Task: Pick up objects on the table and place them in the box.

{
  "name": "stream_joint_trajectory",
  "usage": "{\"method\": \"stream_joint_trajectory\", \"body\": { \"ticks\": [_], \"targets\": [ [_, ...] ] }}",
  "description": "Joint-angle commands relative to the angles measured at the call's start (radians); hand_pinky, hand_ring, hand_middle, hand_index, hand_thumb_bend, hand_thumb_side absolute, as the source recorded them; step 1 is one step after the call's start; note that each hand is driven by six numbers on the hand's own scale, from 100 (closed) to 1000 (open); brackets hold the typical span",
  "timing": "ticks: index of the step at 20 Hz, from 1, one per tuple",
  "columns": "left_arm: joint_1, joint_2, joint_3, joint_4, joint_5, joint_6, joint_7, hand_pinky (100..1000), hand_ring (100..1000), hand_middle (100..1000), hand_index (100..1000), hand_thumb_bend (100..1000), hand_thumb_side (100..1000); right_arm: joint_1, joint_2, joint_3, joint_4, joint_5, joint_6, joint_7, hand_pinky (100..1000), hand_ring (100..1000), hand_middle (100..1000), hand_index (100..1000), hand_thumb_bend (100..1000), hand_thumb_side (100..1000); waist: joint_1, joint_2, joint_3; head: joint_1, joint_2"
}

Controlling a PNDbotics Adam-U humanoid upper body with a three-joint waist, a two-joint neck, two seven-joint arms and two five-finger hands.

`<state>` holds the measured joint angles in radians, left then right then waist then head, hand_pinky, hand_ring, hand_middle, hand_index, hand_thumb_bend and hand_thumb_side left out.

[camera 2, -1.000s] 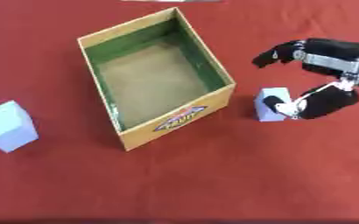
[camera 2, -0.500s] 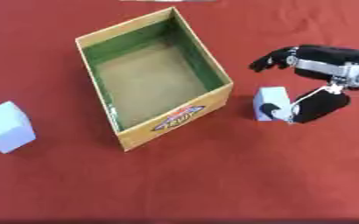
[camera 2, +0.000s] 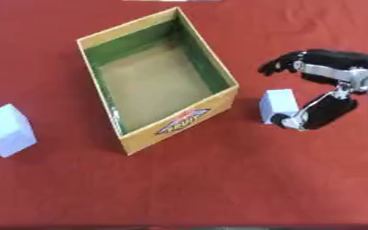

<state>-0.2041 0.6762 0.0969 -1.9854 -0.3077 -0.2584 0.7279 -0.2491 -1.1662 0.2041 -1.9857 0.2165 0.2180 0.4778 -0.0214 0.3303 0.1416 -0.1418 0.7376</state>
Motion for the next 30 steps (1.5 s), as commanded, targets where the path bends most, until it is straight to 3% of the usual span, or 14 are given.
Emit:
{"method": "stream_joint_trajectory", "body": {
  "ticks": [1,16,30],
  "targets": [
    [-0.010,0.020,0.006,-0.015,0.002,0.000,-0.002,804,779,722,815,488,755,-0.005,-0.022,-0.011,-0.014,0.016,0.019,0.004,918,942,875,953,360,193,-0.007,-0.004,0.001,-0.003,-0.002],
    [-0.014,0.011,0.003,-0.015,0.005,0.000,-0.006,804,779,721,814,485,758,-0.025,-0.016,0.014,0.011,0.046,0.082,0.029,915,941,877,947,369,192,0.000,0.007,0.011,-0.016,-0.012],
    [-0.014,0.001,0.002,-0.015,0.007,-0.002,-0.011,805,781,721,814,482,759,-0.065,0.006,0.042,0.127,0.098,0.053,0.041,915,943,885,947,393,165,0.006,0.021,0.015,-0.021,-0.019]
  ]
}}
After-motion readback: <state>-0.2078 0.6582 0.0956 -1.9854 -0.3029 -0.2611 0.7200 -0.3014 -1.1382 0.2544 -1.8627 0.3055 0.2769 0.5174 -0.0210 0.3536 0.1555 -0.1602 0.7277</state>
